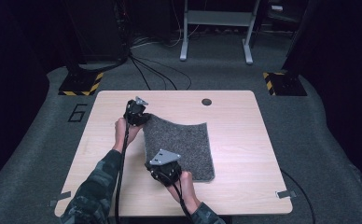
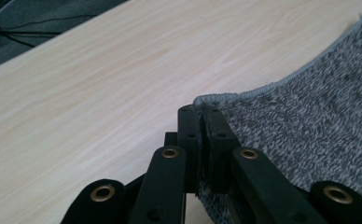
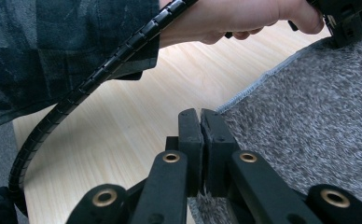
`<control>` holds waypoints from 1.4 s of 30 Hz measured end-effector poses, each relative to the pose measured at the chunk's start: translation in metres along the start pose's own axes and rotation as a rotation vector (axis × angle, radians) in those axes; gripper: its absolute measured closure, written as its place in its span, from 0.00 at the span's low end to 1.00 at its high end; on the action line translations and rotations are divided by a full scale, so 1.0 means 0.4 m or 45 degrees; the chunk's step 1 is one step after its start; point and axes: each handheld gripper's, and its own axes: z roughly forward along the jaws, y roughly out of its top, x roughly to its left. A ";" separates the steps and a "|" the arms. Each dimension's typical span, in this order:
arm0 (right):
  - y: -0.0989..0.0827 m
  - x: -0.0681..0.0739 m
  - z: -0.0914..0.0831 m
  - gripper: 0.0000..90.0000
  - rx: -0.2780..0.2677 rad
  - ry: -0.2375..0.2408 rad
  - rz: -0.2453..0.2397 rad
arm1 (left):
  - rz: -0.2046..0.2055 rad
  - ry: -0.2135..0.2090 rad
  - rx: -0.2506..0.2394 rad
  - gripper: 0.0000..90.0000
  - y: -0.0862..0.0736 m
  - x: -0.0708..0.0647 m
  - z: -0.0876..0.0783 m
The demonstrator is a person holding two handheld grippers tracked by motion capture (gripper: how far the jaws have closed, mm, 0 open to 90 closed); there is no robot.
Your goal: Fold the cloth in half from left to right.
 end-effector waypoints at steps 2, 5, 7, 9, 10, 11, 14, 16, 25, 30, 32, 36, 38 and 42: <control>0.013 0.005 -0.003 0.97 -0.013 -0.004 -0.011 | 0.003 0.009 -0.017 0.96 0.016 0.008 -0.019; 0.021 0.007 -0.006 0.97 -0.026 -0.006 -0.022 | 0.005 0.010 -0.016 0.96 0.027 0.012 -0.030; 0.029 0.007 -0.011 0.97 -0.036 -0.008 -0.028 | 0.002 0.014 -0.033 0.96 0.041 0.019 -0.047; 0.040 0.006 -0.024 0.97 -0.069 -0.016 -0.031 | -0.015 0.003 -0.066 0.96 0.065 0.026 -0.071; 0.042 0.005 -0.032 0.97 -0.079 -0.018 -0.033 | -0.015 0.003 -0.066 0.96 0.065 0.026 -0.071; 0.042 0.005 -0.032 0.97 -0.079 -0.018 -0.033 | 0.006 0.007 -0.067 0.96 0.074 0.023 -0.077; 0.036 -0.001 -0.054 0.97 -0.091 -0.039 -0.020 | 0.031 -0.013 -0.049 0.96 0.095 0.003 -0.069; 0.021 -0.008 -0.070 0.97 -0.089 -0.068 -0.006 | 0.046 -0.038 -0.040 0.96 0.111 -0.022 -0.051; -0.036 -0.042 -0.102 0.97 -0.038 -0.132 0.039 | 0.090 -0.070 -0.010 0.96 0.146 -0.090 0.018; -0.069 -0.071 -0.121 0.97 0.001 -0.185 0.078 | 0.100 -0.084 0.010 0.96 0.163 -0.113 0.050; -0.086 -0.086 -0.125 0.97 0.021 -0.194 0.105 | 0.104 -0.085 0.016 0.96 0.168 -0.119 0.059; -0.113 -0.105 -0.130 0.97 0.052 -0.220 0.127 | 0.102 -0.093 0.025 0.95 0.173 -0.133 0.082; -0.121 -0.111 -0.130 0.97 0.062 -0.227 0.134 | 0.104 -0.099 0.027 0.95 0.177 -0.142 0.092; -0.130 -0.116 -0.131 0.97 0.063 -0.244 0.136 | 0.120 -0.104 0.034 0.95 0.187 -0.159 0.109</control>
